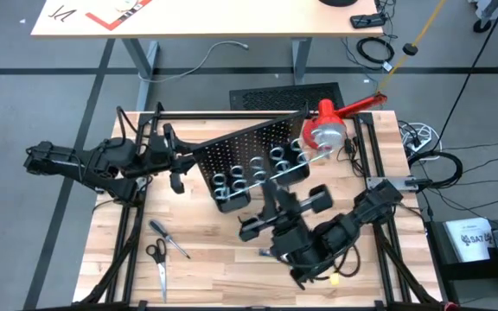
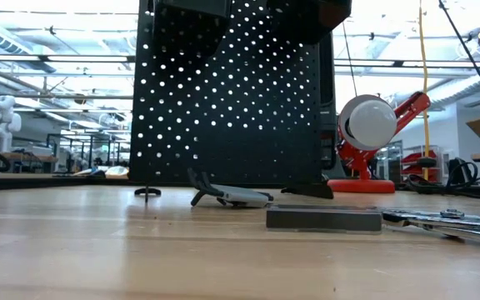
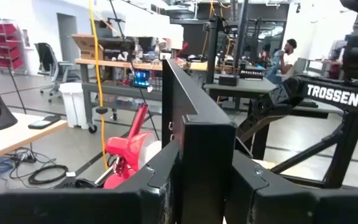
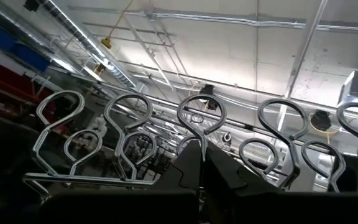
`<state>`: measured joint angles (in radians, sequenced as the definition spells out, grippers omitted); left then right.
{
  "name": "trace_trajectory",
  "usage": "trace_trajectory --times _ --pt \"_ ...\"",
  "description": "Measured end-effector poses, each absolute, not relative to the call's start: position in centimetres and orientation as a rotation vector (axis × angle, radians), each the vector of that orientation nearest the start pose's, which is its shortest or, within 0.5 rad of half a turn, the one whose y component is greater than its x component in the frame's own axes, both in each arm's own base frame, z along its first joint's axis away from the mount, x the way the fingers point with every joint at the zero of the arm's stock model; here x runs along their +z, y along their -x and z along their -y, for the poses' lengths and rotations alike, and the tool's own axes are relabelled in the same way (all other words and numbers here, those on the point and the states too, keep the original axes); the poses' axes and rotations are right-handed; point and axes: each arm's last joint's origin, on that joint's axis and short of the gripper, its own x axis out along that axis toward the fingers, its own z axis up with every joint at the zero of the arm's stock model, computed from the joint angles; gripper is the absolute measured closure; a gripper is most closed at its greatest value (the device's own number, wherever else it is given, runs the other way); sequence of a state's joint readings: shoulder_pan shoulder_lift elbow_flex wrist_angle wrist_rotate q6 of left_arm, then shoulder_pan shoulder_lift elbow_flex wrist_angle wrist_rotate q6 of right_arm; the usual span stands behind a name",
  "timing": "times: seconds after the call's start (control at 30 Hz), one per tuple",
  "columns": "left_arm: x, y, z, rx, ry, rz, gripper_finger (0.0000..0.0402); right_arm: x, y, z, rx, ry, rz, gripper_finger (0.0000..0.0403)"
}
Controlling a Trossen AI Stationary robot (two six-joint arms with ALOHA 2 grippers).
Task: Hang tools onto peg board
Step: Assemble the tool holder on the pegboard
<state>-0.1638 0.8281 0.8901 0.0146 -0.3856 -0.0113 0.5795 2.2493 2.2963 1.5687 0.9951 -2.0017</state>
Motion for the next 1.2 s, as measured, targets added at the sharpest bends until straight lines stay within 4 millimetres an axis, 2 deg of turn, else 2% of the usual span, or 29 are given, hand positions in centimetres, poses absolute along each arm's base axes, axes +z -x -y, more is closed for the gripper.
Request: trace_trajectory --times 0.23,0.33,0.4,0.7,0.87,1.2 --pt "37.3 -18.4 2.1 0.179 -0.004 0.018 0.0307 44.4 -39.0 -20.7 -1.085 0.599 0.36 0.0403" --pt "37.1 -18.4 2.1 0.177 -0.01 -0.007 0.0319 43.6 -40.0 -20.3 -1.086 0.588 0.382 0.0403" --pt "37.0 -18.3 2.1 0.176 -0.014 -0.021 0.0333 43.3 -40.4 -20.0 -1.088 0.583 0.403 0.0403" --pt "36.6 -18.2 2.0 0.175 -0.025 -0.069 0.0333 42.1 -42.0 -18.7 -1.092 0.539 0.444 0.0403" --pt "36.8 -17.3 1.9 0.173 -0.025 -0.07 0.0333 41.1 -43.2 -17.9 -1.085 0.521 0.497 0.0403" --pt "37.1 -13.8 1.4 0.151 -0.025 -0.083 0.0333 39.0 -45.3 -16.6 -1.06 0.499 0.571 0.0403"
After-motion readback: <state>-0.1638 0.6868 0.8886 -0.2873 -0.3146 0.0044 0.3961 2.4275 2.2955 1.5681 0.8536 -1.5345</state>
